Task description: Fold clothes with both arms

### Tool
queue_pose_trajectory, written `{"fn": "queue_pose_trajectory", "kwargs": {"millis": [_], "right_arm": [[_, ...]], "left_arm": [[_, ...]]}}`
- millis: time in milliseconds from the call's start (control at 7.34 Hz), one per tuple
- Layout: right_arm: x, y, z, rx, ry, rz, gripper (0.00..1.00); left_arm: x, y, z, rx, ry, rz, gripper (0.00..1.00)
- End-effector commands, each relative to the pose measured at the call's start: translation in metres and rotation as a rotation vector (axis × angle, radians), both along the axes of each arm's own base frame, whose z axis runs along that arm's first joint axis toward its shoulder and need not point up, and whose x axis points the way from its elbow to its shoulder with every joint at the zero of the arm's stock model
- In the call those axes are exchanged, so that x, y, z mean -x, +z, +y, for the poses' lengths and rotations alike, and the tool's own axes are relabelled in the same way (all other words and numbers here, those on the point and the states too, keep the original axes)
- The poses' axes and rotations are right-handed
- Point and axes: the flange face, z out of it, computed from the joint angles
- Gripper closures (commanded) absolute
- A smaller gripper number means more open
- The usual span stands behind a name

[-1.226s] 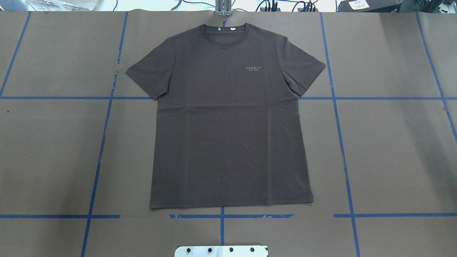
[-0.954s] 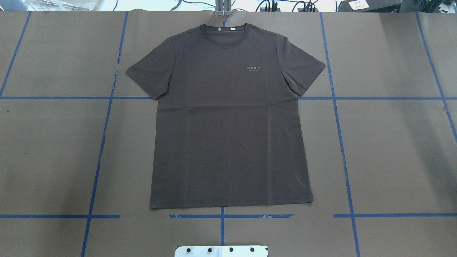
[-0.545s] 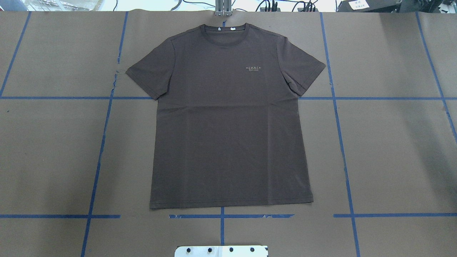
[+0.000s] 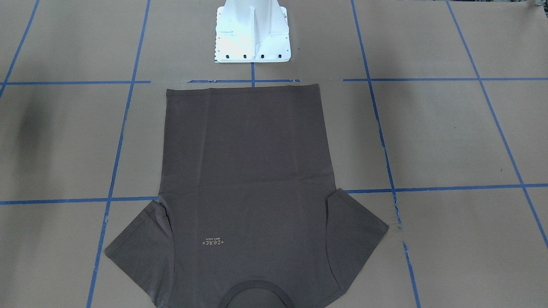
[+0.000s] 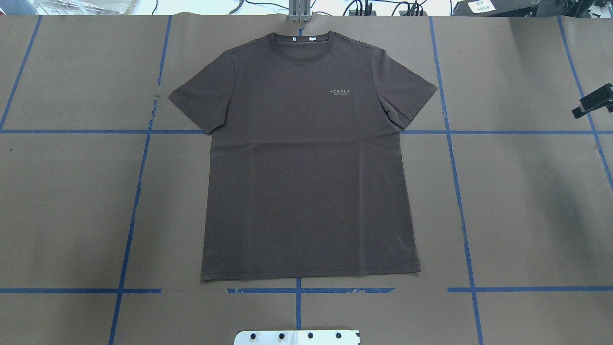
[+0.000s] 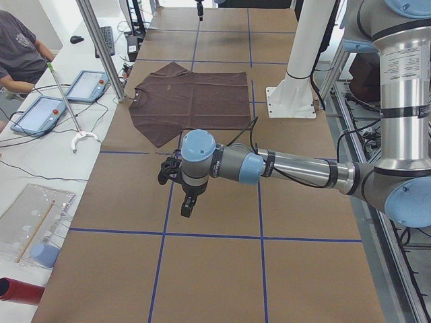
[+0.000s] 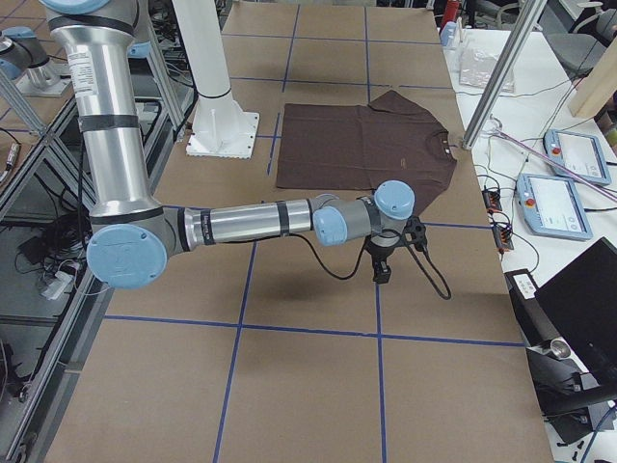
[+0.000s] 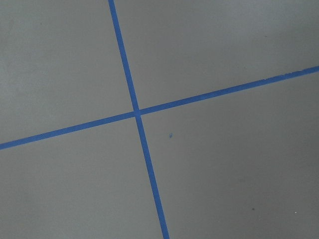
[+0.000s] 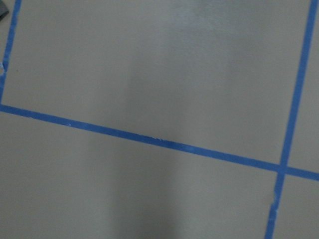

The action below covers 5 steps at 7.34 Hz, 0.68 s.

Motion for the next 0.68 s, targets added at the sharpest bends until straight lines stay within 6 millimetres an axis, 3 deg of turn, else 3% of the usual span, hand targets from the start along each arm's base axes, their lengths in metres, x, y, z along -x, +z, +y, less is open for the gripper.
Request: {"fn": "queue_pose_trajectory", "kwargs": {"millis": [0,136,273,409,545], "right_arm": [[0.112,-0.06,-0.074,0.072,0.025,-0.027,0.0],[0.154,-0.084,-0.099,0.15,0.066,-0.023,0.0],[0.175,-0.105,-0.116,0.14,0.159,0.006,0.01],[0.22,-0.104,-0.111,0.129,0.222,-0.013,0.04],[0.246,-0.103,-0.112,0.158,0.336,-0.016,0.03]], "left_arm": [[-0.006,-0.005,0.005,0.007,0.016,0.085,0.0],[-0.007,-0.003,0.006,0.015,0.02,0.102,0.0],[-0.007,-0.005,0.006,0.014,0.02,0.102,0.0],[-0.007,-0.006,0.007,0.012,0.02,0.102,0.0],[-0.007,-0.005,0.007,0.014,0.02,0.102,0.0]]}}
